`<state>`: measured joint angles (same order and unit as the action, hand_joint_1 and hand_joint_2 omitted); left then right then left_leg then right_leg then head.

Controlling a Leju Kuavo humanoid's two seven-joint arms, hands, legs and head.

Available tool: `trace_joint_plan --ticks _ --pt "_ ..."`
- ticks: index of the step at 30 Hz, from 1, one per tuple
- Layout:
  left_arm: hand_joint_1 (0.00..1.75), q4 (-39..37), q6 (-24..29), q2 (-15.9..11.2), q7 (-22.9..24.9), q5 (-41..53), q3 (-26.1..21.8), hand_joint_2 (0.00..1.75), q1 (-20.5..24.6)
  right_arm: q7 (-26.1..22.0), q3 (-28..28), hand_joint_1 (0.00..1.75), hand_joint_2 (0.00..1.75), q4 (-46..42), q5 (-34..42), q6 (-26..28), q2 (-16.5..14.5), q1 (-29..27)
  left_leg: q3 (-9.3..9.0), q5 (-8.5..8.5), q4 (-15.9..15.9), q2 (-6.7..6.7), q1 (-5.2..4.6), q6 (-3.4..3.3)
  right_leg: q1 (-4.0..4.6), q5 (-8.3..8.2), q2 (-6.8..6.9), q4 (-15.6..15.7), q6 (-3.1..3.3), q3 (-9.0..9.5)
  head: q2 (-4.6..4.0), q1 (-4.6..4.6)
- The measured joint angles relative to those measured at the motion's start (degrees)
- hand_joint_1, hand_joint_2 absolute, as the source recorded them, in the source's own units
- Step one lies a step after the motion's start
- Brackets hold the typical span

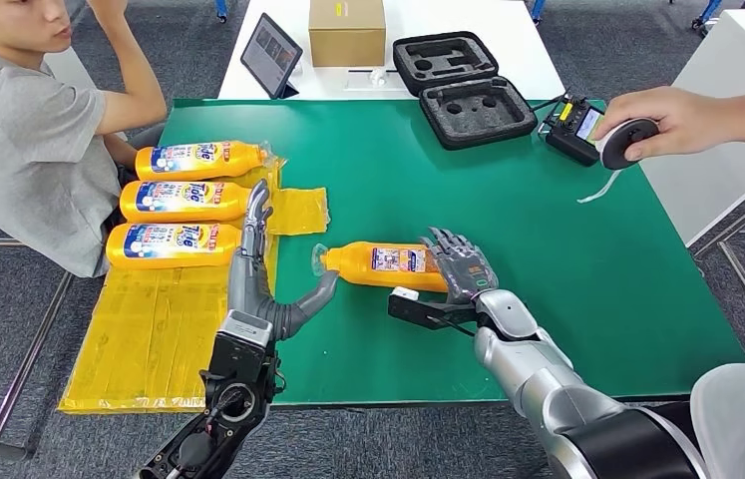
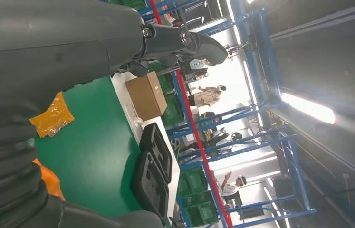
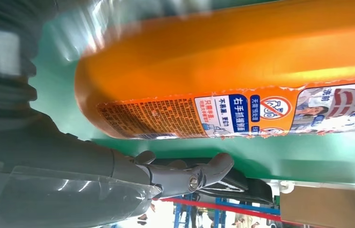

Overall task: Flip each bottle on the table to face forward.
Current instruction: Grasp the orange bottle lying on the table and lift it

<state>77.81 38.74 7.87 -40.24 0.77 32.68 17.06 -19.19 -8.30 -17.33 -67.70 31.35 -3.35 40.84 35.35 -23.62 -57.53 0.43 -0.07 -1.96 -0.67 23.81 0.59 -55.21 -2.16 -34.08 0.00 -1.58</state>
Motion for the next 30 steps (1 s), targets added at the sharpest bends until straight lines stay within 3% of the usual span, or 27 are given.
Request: trace_joint_plan --ticks 30 --pt "0.0 -1.1 0.6 0.0 0.0 0.0 0.0 1.75 0.1 1.0 0.3 0.0 1.75 0.7 3.7 -6.5 -0.3 0.7 -0.01 0.0 0.0 0.0 0.0 0.0 0.0 0.0 0.0 0.0 0.0 0.0 0.0 -0.01"
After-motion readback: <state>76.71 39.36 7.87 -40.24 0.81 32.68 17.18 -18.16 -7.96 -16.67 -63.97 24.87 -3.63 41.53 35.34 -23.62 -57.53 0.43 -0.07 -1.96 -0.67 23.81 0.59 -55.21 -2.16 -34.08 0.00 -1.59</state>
